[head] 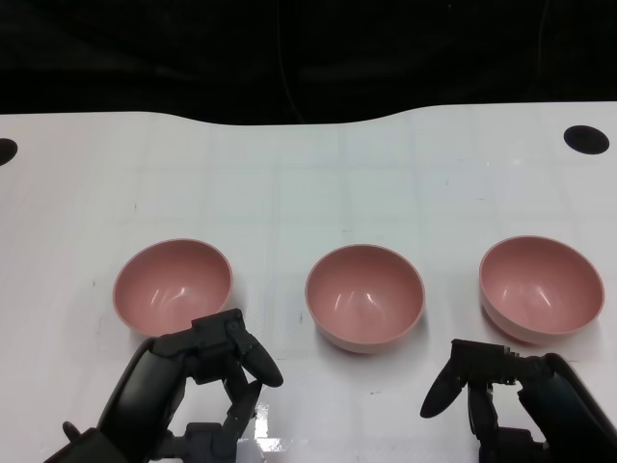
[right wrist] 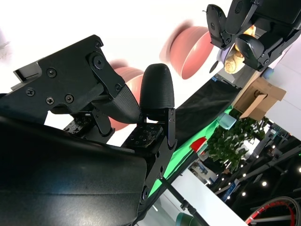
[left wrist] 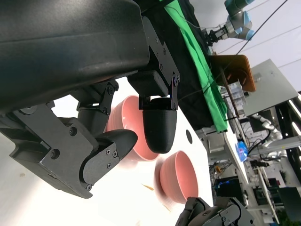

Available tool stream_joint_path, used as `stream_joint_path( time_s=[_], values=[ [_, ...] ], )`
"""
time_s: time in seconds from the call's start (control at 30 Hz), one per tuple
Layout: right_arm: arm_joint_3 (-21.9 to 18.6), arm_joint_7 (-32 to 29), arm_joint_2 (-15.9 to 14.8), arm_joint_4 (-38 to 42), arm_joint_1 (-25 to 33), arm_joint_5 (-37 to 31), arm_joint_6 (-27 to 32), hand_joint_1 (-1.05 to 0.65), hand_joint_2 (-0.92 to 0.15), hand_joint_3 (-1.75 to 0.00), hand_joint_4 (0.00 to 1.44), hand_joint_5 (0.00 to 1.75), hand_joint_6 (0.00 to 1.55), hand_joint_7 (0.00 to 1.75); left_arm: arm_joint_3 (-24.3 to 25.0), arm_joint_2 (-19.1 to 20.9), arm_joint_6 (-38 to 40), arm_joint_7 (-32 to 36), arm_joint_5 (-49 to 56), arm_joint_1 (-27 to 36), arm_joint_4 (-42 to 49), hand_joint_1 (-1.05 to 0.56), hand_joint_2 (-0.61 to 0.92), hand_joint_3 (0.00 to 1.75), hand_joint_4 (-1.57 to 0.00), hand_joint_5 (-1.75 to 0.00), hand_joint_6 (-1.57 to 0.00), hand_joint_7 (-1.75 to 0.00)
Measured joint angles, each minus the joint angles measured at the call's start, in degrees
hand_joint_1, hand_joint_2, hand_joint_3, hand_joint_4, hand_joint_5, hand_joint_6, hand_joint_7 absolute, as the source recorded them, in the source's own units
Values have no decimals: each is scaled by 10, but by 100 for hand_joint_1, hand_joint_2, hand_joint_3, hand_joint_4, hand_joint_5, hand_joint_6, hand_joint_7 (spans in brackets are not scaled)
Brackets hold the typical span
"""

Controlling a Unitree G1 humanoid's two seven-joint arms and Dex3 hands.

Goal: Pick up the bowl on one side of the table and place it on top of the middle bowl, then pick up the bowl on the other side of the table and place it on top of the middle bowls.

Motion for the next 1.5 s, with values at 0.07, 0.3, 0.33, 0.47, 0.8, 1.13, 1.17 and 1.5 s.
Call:
stream_joint_path(
  time_s=[0.07, 0.3, 0.33, 0.47, 0.8, 1.13, 1.17, 1.5],
  values=[
    [0, 4, 0, 0, 0, 3, 0, -8, -27, -136, 85, 175, 85, 124, 0, 1, 0, 0, 0, 0, 0, -16, 40, 124, -75, -158, -74, -126],
    [0, 8, 0, -1, 0, 4, 4, -9, -27, -136, 86, 175, 85, 125, 0, 3, 5, 0, 0, 0, -2, -15, 40, 125, -76, -158, -76, -125],
    [0, 8, 0, -1, 0, 4, 4, -9, -27, -136, 86, 175, 85, 125, 0, 3, 6, 0, 0, 0, -2, -15, 40, 125, -76, -158, -75, -126],
    [0, 8, 0, -1, 0, 4, 4, -8, -28, -135, 87, 175, 84, 126, 0, 3, 8, 0, 0, 0, -4, -13, 41, 124, -76, -157, -75, -126],
    [0, 8, 0, -1, 0, 4, 4, -8, -28, -135, 87, 175, 84, 125, 0, 3, 8, 0, 0, 0, -4, -15, 40, 125, -76, -158, -74, -127],
    [-3, 1, 0, -1, -2, -2, 3, -9, -32, -124, 78, 165, 83, 107, 0, 3, 10, 0, 0, 0, -5, -14, 41, 124, -75, -156, -74, -126],
    [-6, -3, 0, 0, -2, -9, 2, -9, -34, -120, 78, 155, 84, 101, 0, 3, 10, 0, 0, 0, -5, -14, 41, 124, -75, -156, -74, -126],
    [-28, -55, -8, 19, -21, -66, -29, -19, -47, -99, 56, 127, 68, 76, 0, 3, 9, 0, 0, 0, -4, -14, 40, 125, -76, -154, -75, -126]
  ],
)
